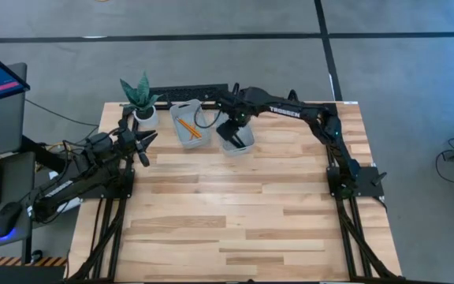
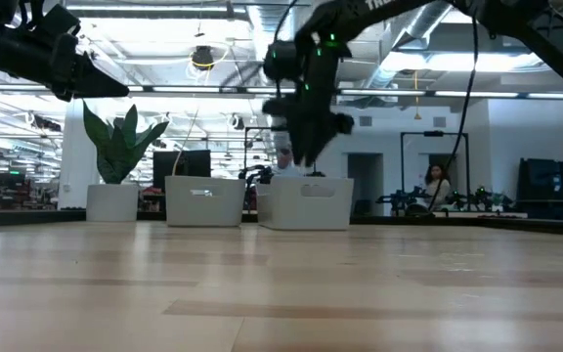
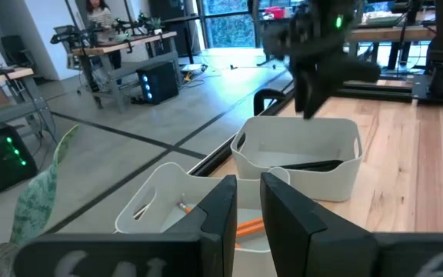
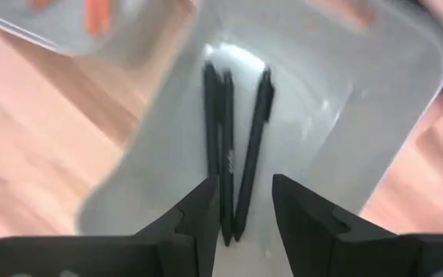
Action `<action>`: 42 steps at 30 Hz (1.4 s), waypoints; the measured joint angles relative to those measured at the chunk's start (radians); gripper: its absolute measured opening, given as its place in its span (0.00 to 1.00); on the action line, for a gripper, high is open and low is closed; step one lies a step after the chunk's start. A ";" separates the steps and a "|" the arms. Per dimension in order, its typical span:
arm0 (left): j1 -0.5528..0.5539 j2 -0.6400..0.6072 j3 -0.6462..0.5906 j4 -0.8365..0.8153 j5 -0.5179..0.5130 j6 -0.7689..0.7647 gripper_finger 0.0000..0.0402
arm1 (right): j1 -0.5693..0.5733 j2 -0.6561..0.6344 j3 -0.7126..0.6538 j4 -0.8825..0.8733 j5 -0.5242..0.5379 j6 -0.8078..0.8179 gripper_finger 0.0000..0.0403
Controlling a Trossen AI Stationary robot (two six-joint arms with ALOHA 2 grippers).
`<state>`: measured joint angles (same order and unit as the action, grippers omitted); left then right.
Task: Sort pens & pencils
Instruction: Return to Home Position
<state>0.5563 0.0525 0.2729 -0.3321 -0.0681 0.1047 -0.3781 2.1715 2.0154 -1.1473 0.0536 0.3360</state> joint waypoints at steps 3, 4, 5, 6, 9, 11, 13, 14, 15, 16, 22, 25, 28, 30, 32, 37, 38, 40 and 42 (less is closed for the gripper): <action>0.000 0.000 0.000 0.000 0.000 0.000 0.13 | 0.005 0.000 0.117 -0.029 0.000 -0.053 0.35; 0.000 0.000 0.000 0.000 0.000 0.000 0.13 | 0.007 0.000 0.160 -0.035 0.000 -0.077 0.35; 0.000 0.000 0.000 0.000 0.000 -0.001 0.13 | 0.007 -0.002 0.207 -0.044 0.000 -0.099 0.35; 0.000 0.000 0.000 0.000 0.000 -0.006 0.13 | 0.006 -0.007 0.248 -0.048 0.000 -0.116 0.34; 0.000 0.000 0.000 0.000 0.000 -0.008 0.13 | -0.003 -0.047 0.343 -0.026 0.003 -0.177 0.35; 0.000 0.000 0.000 0.000 0.000 -0.010 0.13 | -0.014 -0.131 0.308 0.022 0.008 -0.211 0.35; 0.000 0.000 0.000 0.000 0.001 -0.012 0.13 | -0.029 -0.206 0.297 0.030 0.039 -0.223 0.35; 0.000 0.000 0.000 0.000 0.001 -0.013 0.13 | -0.038 -0.246 0.290 0.023 0.055 -0.226 0.35; 0.000 0.000 0.000 0.000 0.001 -0.013 0.13 | -0.046 -0.283 0.282 0.015 0.069 -0.232 0.35; 0.000 0.000 0.000 0.000 0.001 -0.013 0.13 | -0.054 -0.319 0.271 0.010 0.082 -0.238 0.35; 0.000 0.000 0.000 0.004 0.001 -0.012 0.13 | -0.082 -0.556 0.137 0.025 0.116 -0.283 0.34; 0.000 0.000 0.000 0.016 0.001 -0.024 0.13 | -0.083 -0.668 -0.007 0.089 0.116 -0.315 0.35; 0.000 0.000 0.000 0.023 0.001 -0.030 0.13 | -0.094 -0.796 -0.204 0.217 0.113 -0.342 0.35; 0.000 0.000 0.000 0.037 0.001 -0.031 0.13 | -0.111 -0.892 -0.349 0.315 0.099 -0.362 0.35; 0.000 0.000 0.000 0.047 0.001 -0.031 0.13 | -0.131 -0.984 -0.495 0.401 0.064 -0.371 0.35; 0.000 0.000 0.000 0.052 0.000 -0.050 0.13 | -0.193 -1.208 -0.871 0.678 -0.145 -0.355 0.34; 0.000 0.000 0.000 0.052 0.000 -0.055 0.13 | -0.205 -1.249 -0.945 0.741 -0.186 -0.343 0.34; 0.000 0.000 0.000 0.053 0.000 -0.061 0.13 | -0.226 -1.320 -1.086 0.864 -0.251 -0.316 0.35; 0.000 0.000 0.000 0.052 0.000 -0.061 0.13 | -0.242 -1.385 -1.211 0.957 -0.280 -0.310 0.35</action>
<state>0.5563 0.0521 0.2733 -0.2797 -0.0677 0.0437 -0.6205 0.7863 0.8041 -0.1903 -0.2262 0.0261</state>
